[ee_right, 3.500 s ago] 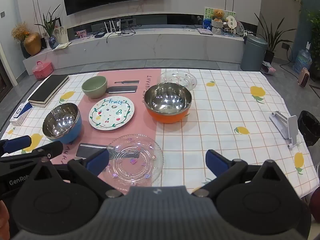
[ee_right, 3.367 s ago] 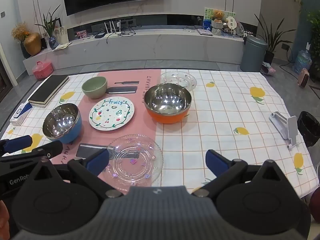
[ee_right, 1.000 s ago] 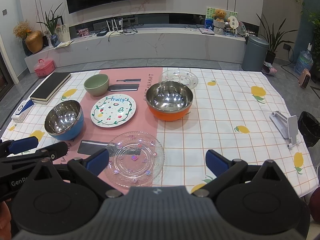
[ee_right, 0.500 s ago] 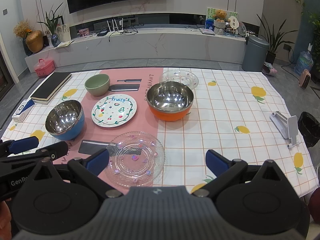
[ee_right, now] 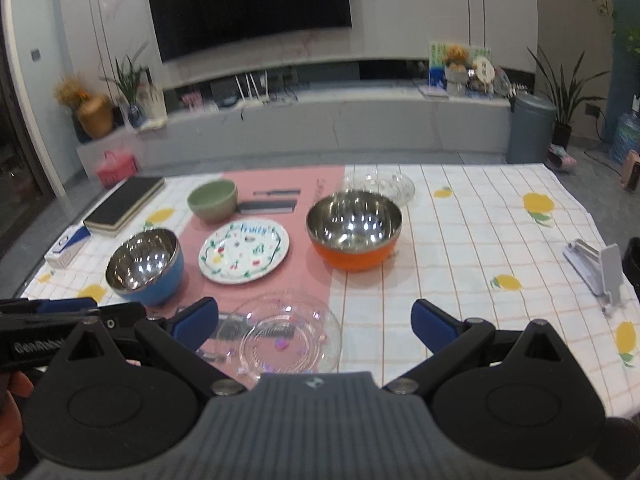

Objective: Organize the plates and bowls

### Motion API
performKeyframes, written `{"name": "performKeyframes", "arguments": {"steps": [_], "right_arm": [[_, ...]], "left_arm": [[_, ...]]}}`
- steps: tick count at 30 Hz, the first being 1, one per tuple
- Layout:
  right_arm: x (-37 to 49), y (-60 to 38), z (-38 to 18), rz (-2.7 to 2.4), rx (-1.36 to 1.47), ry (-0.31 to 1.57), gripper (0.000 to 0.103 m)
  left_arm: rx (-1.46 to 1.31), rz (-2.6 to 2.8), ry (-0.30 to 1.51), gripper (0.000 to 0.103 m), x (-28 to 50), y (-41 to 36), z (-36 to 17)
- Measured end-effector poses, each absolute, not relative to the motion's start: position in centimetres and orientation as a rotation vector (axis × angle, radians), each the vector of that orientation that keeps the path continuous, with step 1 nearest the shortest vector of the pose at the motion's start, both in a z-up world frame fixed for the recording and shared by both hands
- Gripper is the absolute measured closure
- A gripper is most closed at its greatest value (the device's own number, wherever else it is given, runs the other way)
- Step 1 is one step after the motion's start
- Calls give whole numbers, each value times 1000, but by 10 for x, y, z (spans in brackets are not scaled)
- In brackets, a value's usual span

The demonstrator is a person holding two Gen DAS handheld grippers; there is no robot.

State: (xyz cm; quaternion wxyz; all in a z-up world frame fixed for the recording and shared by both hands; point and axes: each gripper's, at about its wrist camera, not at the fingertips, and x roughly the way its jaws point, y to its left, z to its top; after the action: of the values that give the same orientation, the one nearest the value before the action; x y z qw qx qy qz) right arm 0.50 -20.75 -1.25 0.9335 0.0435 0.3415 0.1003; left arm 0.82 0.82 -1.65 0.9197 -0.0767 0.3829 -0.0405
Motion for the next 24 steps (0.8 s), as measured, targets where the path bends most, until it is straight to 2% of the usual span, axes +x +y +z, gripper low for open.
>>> {"name": "performKeyframes", "arguments": {"steps": [5, 10, 11, 13, 16, 20, 24], "right_arm": [[16, -219, -34, 225, 130, 672, 5], [36, -224, -62, 284, 186, 712, 30], [41, -223, -68, 291, 194, 733, 34], [51, -221, -80, 286, 198, 766, 48], [63, -218, -96, 282, 195, 810, 58], [78, -218, -117, 289, 219, 866, 61], [90, -219, -133, 284, 227, 899, 73]], "left_arm": [[-221, -117, 807, 52, 23, 11, -37], [-239, -120, 841, 68, 41, 10, -62], [-246, -114, 850, 68, 44, 10, -67], [-254, -100, 857, 70, 51, 10, -77], [-263, -73, 862, 70, 59, 10, -90], [-275, -50, 881, 70, 69, 12, -108], [-304, -30, 903, 70, 75, 17, -125]]}}
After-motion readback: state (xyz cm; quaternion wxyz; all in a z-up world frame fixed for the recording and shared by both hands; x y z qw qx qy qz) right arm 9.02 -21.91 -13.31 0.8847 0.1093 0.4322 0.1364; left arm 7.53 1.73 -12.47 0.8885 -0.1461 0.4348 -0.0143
